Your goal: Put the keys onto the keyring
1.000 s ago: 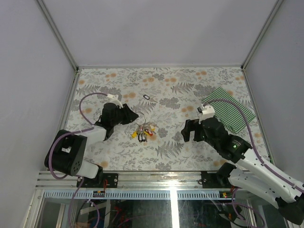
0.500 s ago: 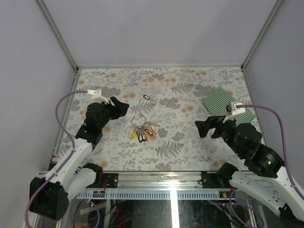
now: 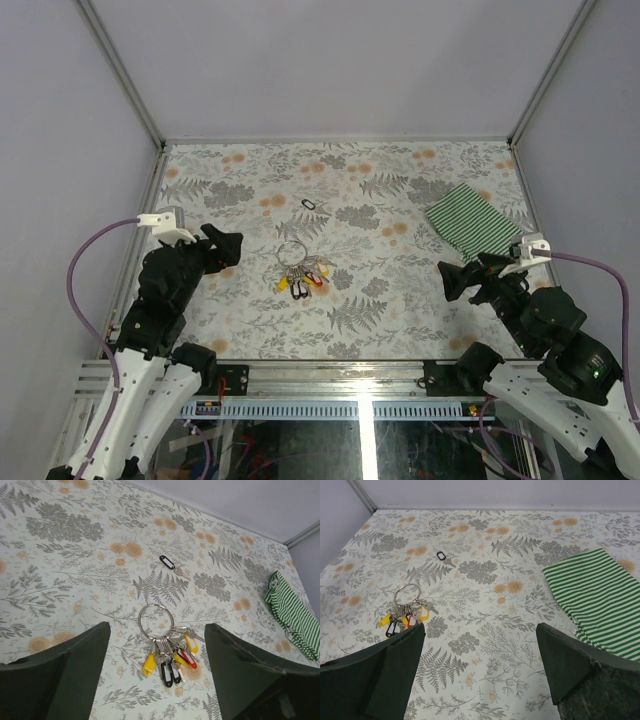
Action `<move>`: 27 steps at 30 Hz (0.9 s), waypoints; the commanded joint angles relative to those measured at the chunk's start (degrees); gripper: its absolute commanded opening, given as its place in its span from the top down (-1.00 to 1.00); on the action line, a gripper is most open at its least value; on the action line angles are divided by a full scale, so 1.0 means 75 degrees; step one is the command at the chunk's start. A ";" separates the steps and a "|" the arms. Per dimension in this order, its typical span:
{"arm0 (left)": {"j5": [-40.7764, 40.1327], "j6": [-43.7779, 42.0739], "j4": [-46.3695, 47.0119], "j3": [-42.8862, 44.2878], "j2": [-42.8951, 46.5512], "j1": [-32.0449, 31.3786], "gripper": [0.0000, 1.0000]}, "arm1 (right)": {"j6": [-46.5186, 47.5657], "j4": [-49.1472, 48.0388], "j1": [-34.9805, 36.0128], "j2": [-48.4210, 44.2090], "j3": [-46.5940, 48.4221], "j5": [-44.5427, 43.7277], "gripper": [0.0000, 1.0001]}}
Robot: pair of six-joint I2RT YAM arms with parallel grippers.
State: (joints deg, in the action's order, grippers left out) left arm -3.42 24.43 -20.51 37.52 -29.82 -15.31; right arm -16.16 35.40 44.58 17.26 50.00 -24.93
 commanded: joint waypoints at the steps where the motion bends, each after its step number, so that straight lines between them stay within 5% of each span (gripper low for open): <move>1: -0.0448 -0.0222 -0.0499 -0.0010 0.0452 0.0064 -0.61 | 0.0209 -0.0014 -0.0010 -0.0144 -0.0195 -0.0274 -0.99; 15: -0.0397 -0.0292 -0.0540 0.0048 0.0462 0.0061 -1.00 | 0.0232 0.0021 -0.0005 -0.0216 -0.0379 -0.0263 -0.99; 27: -0.0426 -0.0275 -0.0495 0.0004 0.0443 0.0054 -1.00 | 0.0335 0.0062 -0.0011 -0.0101 -0.0402 -0.0125 -0.98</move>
